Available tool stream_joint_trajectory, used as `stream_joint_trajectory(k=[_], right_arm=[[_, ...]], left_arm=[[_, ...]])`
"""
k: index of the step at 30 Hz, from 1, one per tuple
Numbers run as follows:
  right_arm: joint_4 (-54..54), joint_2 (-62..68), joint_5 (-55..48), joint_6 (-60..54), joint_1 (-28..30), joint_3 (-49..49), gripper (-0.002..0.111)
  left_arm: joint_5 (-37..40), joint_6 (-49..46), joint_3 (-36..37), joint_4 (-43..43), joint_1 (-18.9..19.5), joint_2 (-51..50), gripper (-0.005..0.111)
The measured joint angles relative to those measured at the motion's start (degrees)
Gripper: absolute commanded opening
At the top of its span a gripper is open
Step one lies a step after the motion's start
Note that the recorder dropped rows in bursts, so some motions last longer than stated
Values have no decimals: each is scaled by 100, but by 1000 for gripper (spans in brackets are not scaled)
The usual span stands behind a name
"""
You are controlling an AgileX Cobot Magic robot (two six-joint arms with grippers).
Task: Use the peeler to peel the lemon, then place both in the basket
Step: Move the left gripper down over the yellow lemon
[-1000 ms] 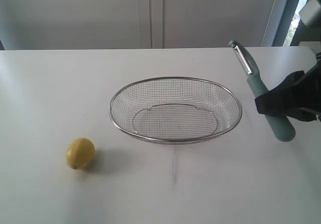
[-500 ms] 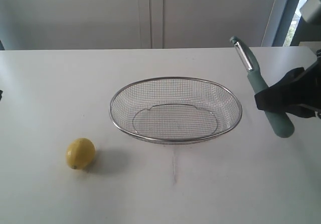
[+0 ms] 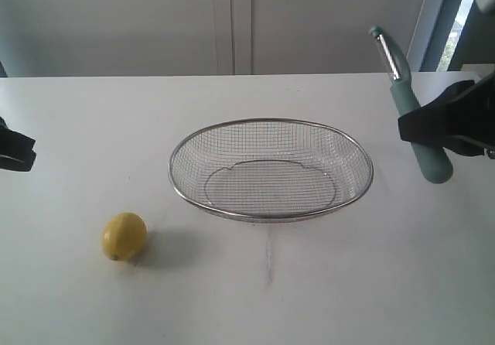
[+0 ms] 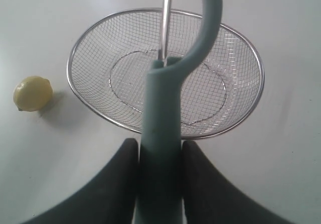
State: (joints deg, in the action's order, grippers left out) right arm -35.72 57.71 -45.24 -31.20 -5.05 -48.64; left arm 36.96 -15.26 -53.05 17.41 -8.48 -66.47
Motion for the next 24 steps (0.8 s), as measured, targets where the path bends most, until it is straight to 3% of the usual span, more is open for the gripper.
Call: stream_joint_trajectory(k=[12,20,24], right_arm=[[0,0,49,81,0,0,0],[0,0,99,143,0,0,0],[-10,0,110,143,0,0,0]], left_arm=[[-72,-10,10,417,-60,-57,0],[-32,-376,10,392,-874,-190,0],[-64,-416,10,-84,-1025,-190,0]])
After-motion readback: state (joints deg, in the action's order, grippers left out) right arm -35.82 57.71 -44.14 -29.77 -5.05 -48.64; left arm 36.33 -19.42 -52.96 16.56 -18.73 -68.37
